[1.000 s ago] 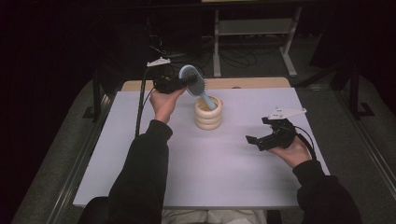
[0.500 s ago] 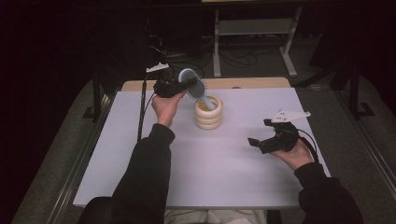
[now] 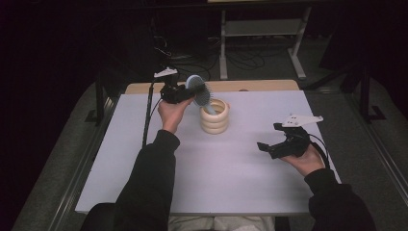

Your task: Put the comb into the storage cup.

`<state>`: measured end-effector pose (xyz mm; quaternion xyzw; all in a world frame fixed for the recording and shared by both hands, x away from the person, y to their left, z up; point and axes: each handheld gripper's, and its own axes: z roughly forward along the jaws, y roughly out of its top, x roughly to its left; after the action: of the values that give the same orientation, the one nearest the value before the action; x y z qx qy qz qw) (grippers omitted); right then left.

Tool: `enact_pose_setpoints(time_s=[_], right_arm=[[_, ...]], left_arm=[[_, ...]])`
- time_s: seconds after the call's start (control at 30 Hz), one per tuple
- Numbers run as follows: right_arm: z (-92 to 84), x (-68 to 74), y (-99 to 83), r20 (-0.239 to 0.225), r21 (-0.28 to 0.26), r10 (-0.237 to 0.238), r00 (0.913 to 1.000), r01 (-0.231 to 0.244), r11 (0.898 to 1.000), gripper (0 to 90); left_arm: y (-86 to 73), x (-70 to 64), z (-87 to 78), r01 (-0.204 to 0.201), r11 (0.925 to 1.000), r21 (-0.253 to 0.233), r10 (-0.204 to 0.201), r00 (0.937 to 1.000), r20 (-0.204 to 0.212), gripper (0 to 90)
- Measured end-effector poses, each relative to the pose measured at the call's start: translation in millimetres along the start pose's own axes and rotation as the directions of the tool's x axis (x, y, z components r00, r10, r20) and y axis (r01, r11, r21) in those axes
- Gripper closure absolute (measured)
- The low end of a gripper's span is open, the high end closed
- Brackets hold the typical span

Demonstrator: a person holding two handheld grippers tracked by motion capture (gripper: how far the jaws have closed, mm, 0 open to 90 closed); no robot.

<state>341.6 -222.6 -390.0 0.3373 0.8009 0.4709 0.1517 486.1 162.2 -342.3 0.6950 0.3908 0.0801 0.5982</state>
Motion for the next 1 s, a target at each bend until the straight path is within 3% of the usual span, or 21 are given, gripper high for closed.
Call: enact_pose_setpoints(time_s=[0.13, 0.2, 0.3, 0.5, 0.57, 0.7, 1.0], right_arm=[[-1.6, -0.6, -0.2, 0.002, -0.005, 0.004, 1.0000, -0.004, 1.000, 0.0], [-2.2, -1.1, -0.4, 0.003, -0.007, 0.006, 1.0000, -0.005, 1.000, 0.0], [-2.4, -1.8, -0.7, 0.012, -0.004, 0.009, 0.9999, -0.009, 1.000, 0.0], [-3.4, -3.4, -1.0, 0.013, -0.006, 0.012, 0.9998, -0.012, 1.000, 0.0], [-3.3, -3.6, -1.2, 0.014, -0.004, 0.012, 0.9998, -0.012, 1.000, 0.0], [-3.3, -3.9, -1.9, 0.016, -0.001, 0.014, 0.9998, -0.013, 1.000, 0.0], [-9.1, -5.9, -4.7, 0.024, -0.015, 0.020, 0.9995, -0.019, 1.000, 0.0]], left_arm=[[1.7, -2.1, -4.3, -0.017, 0.9997, -0.015, 0.016, 0.9997, -0.017, 32.4], [2.4, -1.6, -5.5, -0.006, 0.9999, -0.012, 0.006, 0.9999, -0.009, 25.3], [1.6, 2.2, -5.6, 0.030, 0.9995, 0.007, -0.030, 0.9995, 0.008, 16.2], [0.2, 3.8, -5.8, 0.008, 0.9987, 0.050, -0.008, 1.0000, -0.006, 0.7], [0.0, 4.0, -7.2, -0.006, 0.9984, 0.057, 0.005, 1.0000, 0.003, 0.0], [-1.6, 1.6, -12.8, -0.071, 0.9955, 0.062, 0.071, 0.9974, 0.008, 0.0], [-7.9, 4.0, -28.0, -0.114, 0.9932, 0.027, 0.114, 0.9935, -0.001, 0.0]])
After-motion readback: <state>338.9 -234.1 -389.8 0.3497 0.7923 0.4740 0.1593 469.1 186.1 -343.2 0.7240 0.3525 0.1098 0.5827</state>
